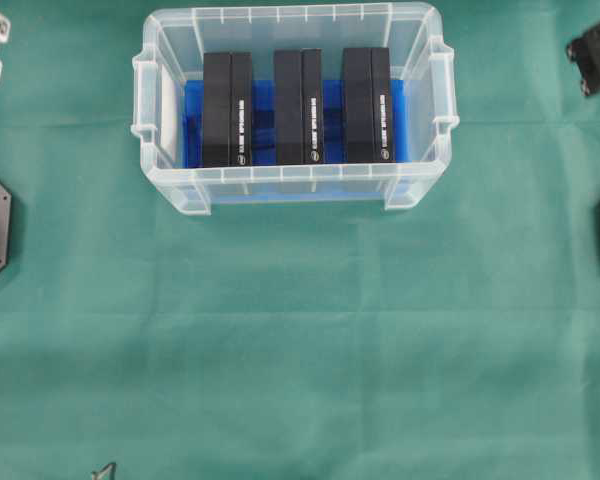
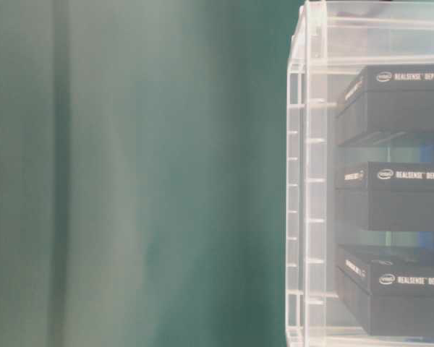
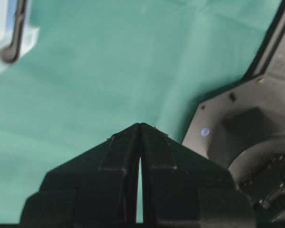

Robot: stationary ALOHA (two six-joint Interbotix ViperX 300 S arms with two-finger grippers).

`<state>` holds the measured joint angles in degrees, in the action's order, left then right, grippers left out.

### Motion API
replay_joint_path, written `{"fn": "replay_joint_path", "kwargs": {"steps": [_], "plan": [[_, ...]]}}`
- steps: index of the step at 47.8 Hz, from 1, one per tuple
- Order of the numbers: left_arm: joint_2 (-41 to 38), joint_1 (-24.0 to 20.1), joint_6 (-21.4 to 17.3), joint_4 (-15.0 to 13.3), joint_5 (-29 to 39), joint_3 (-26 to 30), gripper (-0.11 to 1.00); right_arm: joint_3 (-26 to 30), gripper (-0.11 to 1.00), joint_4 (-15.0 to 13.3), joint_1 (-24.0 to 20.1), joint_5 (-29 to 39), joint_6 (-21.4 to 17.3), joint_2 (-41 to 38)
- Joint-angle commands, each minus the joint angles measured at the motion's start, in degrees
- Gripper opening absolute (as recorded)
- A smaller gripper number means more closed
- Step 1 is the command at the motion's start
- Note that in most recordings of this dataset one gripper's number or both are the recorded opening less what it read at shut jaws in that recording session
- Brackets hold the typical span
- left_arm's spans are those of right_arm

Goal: Take the box out of the case with both arms.

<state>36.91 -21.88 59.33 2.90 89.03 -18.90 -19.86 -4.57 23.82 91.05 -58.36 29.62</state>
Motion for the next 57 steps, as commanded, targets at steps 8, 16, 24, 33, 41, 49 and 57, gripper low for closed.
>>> {"fn": "replay_joint_path", "kwargs": {"steps": [8, 16, 24, 33, 41, 49, 57], "plan": [[-0.62, -4.13, -4.75, -0.18, -0.26, 1.67, 0.0, 1.67, 0.0, -0.18, 4.39, -3.08, 1.32, -0.26], [-0.62, -4.22, -5.01, -0.44, -0.26, 1.67, 0.0, 1.23, 0.0, 0.09, 4.39, -3.96, 1.23, 0.53], [-0.62, -3.6, -5.89, -0.53, -1.49, 1.41, 0.02, 0.88, 0.0, 0.26, 4.39, -3.78, 0.79, 1.05], [-0.62, -2.81, -6.24, -0.62, -2.55, 0.44, 0.39, 0.62, 0.04, 0.35, 4.39, -4.13, 0.7, 1.14], [-0.7, -2.81, -4.66, -0.53, -2.29, -0.09, 0.83, 0.26, 0.45, -1.05, 4.39, -3.6, -0.97, 0.88], [-0.7, -2.81, -0.97, -0.53, -1.49, -0.18, 0.84, 0.0, 0.9, -2.99, 4.31, -2.81, -2.99, 0.88], [-0.62, -2.81, 0.88, -0.44, -1.14, -0.26, 0.84, 0.0, 0.96, -3.34, 4.31, -3.52, -3.52, 0.88]]}}
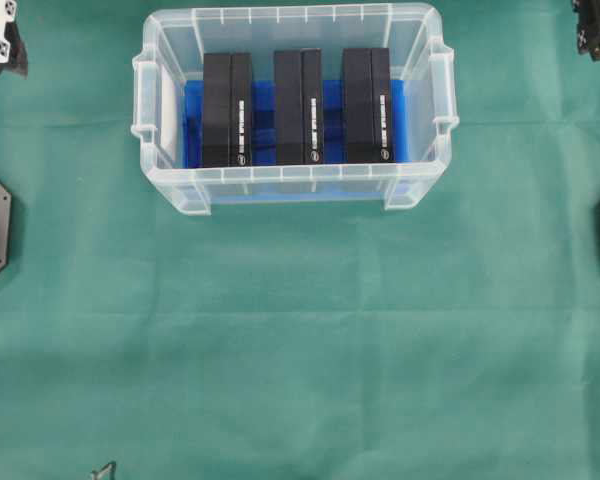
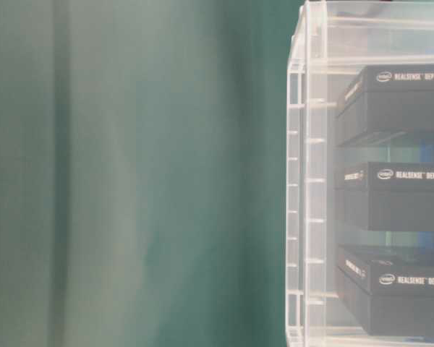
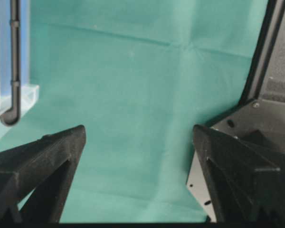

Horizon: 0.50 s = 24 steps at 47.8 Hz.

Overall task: Take the box out of the case with both arms.
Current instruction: 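Move both open grippers above the left and right black boxes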

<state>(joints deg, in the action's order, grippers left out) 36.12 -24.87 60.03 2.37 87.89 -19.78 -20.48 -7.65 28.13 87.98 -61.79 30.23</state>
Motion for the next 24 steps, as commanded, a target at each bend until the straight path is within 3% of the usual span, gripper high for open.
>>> {"fn": "replay_joint_path", "kwargs": {"steps": [1, 11, 24], "plan": [[0.18, 0.18, 0.18, 0.09, 0.0, 0.62, 0.84, 0.62, 0.96, -0.26, 0.0, -0.53, -0.09, 0.35], [1.05, 0.44, 0.0, 0.0, -0.88, 0.44, 0.84, 0.53, 0.96, -0.18, 0.0, -1.05, -0.09, 0.79], [0.53, 0.44, 2.55, 0.09, -3.16, 0.7, 0.84, 0.7, 0.96, -0.09, 0.0, -1.67, -0.26, 0.35]]}}
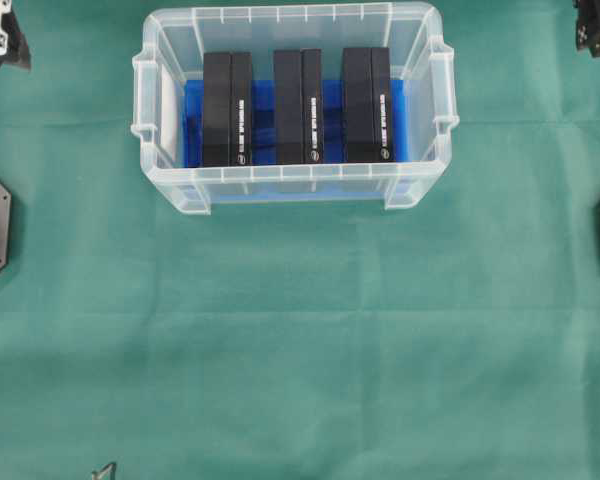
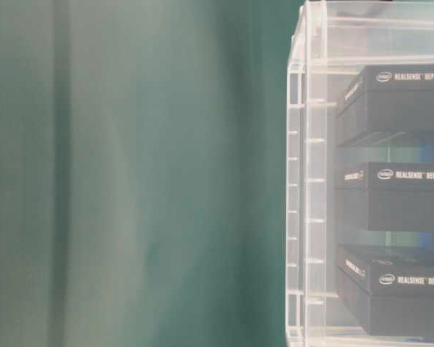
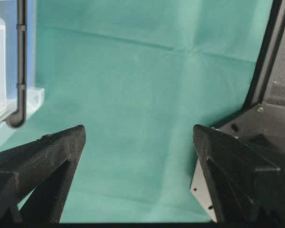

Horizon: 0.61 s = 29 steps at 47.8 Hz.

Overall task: Take the box out of the case with both arms.
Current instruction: 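Move both open grippers above the left and right black boxes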

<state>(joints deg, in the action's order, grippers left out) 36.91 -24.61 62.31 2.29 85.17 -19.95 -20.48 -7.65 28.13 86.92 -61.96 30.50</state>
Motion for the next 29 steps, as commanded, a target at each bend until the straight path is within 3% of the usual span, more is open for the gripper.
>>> {"fn": "replay_joint_path", "kwargs": {"steps": [1, 13, 29], "plan": [[-0.44, 0.18, 0.44, 0.18, -0.62, 0.97, 0.84, 0.7, 0.96, -0.09, 0.0, -0.7, -0.09, 0.0], [-3.08, 0.18, 2.11, 0.35, -1.14, 2.29, 0.84, 2.11, 0.96, 0.44, -0.26, -3.34, -0.97, -2.64], [-12.48, 1.41, 3.43, 0.44, -1.41, 8.96, 0.84, 7.56, 0.95, 0.53, -3.6, -5.89, -4.22, -10.28]]}}
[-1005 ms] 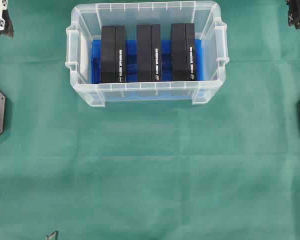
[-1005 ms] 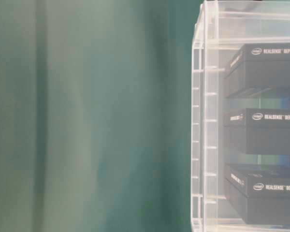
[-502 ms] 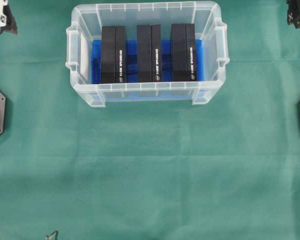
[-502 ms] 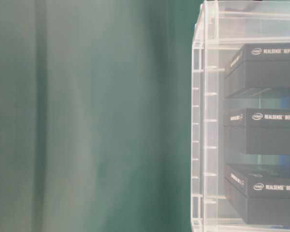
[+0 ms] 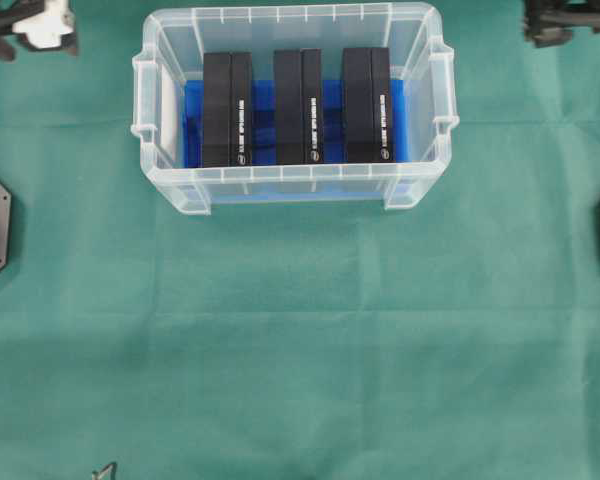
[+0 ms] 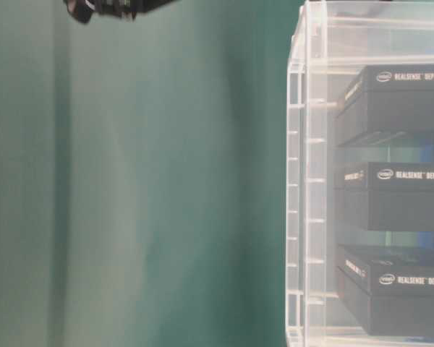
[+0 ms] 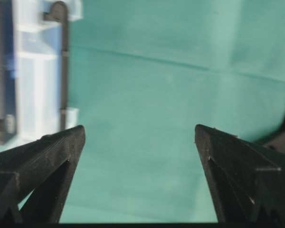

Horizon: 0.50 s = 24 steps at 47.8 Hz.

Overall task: Take the box out of the case with both arms.
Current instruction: 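Move both open grippers above the left and right black boxes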

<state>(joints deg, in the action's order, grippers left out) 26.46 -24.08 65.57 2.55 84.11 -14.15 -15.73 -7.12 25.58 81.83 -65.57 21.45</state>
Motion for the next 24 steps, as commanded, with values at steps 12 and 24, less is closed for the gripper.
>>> {"fn": "replay_joint_path", "kwargs": {"steps": [12, 24], "plan": [[-10.2, 3.34, 0.09, 0.53, -0.79, 10.02, 0.84, 10.11, 0.95, 0.09, -4.57, -2.02, -2.55, -9.05], [-16.08, 4.83, -0.09, 0.62, -2.37, 15.38, 0.84, 17.58, 0.95, 0.09, -6.59, -2.11, -2.72, -15.64]]}}
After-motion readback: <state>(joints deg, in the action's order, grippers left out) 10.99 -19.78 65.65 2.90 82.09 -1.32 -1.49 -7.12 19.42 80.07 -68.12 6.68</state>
